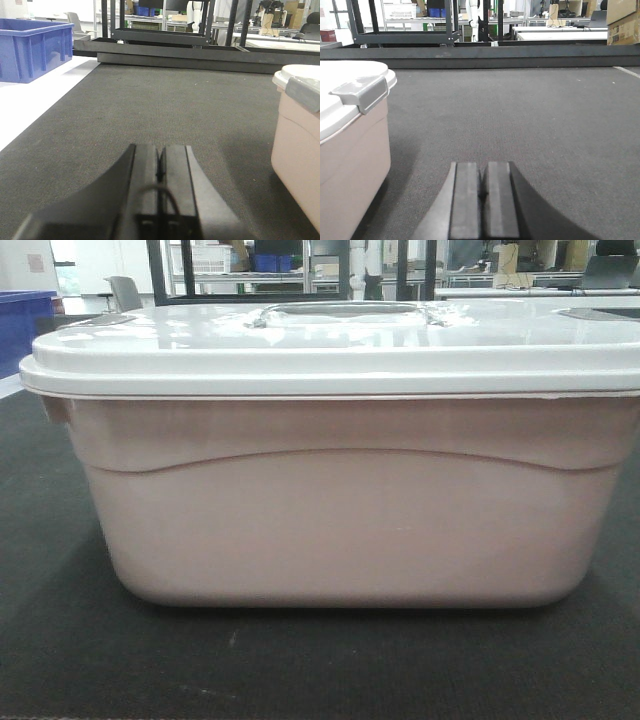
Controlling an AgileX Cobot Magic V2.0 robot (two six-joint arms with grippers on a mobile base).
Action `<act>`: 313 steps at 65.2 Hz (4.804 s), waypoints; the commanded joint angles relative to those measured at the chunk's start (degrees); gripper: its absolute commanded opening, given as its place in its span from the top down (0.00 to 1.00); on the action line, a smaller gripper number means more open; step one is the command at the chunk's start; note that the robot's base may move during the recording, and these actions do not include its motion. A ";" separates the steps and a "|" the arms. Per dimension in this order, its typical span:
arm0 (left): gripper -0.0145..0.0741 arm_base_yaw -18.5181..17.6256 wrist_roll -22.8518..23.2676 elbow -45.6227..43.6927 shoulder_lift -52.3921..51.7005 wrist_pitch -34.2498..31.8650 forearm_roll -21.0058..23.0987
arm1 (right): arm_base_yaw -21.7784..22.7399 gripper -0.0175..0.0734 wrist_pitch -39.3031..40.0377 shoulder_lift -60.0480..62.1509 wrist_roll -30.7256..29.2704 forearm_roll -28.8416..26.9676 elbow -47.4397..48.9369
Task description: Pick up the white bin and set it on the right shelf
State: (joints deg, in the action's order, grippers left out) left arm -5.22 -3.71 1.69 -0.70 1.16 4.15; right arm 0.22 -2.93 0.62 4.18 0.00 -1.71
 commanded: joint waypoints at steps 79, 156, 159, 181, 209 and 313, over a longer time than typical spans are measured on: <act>0.97 0.19 0.31 -44.10 31.64 22.37 0.50 | 0.21 0.75 -32.93 -35.71 -0.38 0.98 51.26; 0.97 0.19 0.31 -74.56 80.98 59.73 6.58 | 0.21 0.75 -62.34 -74.95 -0.38 0.87 71.58; 0.97 0.19 0.31 -74.42 80.98 59.61 6.58 | 0.21 0.75 -61.73 -75.02 -0.38 0.41 71.58; 0.74 0.19 0.31 -74.34 80.98 58.81 6.58 | 0.21 0.74 -62.20 -77.97 -0.38 -1.94 71.58; 0.40 0.19 0.31 -74.34 80.98 59.72 8.99 | 0.21 0.12 -63.91 -79.41 -1.86 -3.07 72.09; 0.40 13.88 -36.70 -62.63 86.14 71.18 68.88 | 19.63 0.12 -73.47 -80.27 -40.91 -63.06 61.29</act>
State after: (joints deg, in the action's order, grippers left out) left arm 8.60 -38.45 -60.66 87.17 68.72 67.00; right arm 19.57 -69.80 -81.34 -33.67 -55.47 59.62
